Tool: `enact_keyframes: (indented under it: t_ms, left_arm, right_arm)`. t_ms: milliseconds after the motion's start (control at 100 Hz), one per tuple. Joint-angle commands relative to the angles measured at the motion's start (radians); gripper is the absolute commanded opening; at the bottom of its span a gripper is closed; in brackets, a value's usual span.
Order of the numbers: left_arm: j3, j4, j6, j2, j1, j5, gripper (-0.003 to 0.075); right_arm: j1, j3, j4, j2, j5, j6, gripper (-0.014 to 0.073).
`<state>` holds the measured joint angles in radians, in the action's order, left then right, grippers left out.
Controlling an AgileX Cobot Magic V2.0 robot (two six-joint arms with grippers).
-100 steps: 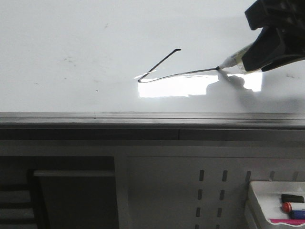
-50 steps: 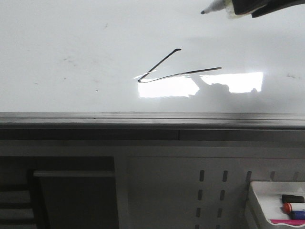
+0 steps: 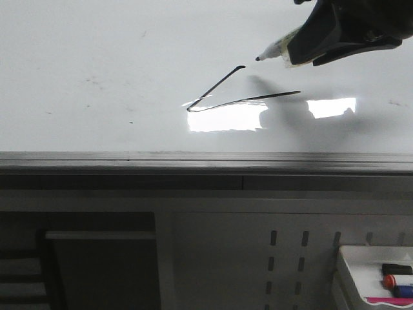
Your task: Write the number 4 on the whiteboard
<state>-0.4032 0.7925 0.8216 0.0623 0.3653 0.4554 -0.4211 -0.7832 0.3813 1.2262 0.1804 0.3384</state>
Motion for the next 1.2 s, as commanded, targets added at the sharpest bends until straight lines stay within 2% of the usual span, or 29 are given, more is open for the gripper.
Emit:
enact_keyframes:
  t_ms: [0, 630, 880, 1190]
  left_arm:
    - [-0.026, 0.032, -0.008, 0.012, -0.003, -0.056, -0.002]
    - [-0.026, 0.031, -0.008, 0.012, -0.003, -0.056, -0.002]
    - [-0.026, 0.031, -0.008, 0.012, -0.003, -0.056, -0.002]
    - [-0.026, 0.031, -0.008, 0.012, -0.003, -0.056, -0.002]
  right_arm:
    - [-0.002, -0.035, 0.005, -0.01, -0.091, 0.005, -0.0066]
    - [-0.002, -0.035, 0.005, 0.045, -0.08, 0.005, -0.0066]
    - [-0.017, -0.007, 0.005, 0.067, 0.089, 0.005, -0.0064]
    - [-0.083, 0.068, 0.035, 0.072, 0.046, 0.005, -0.0064]
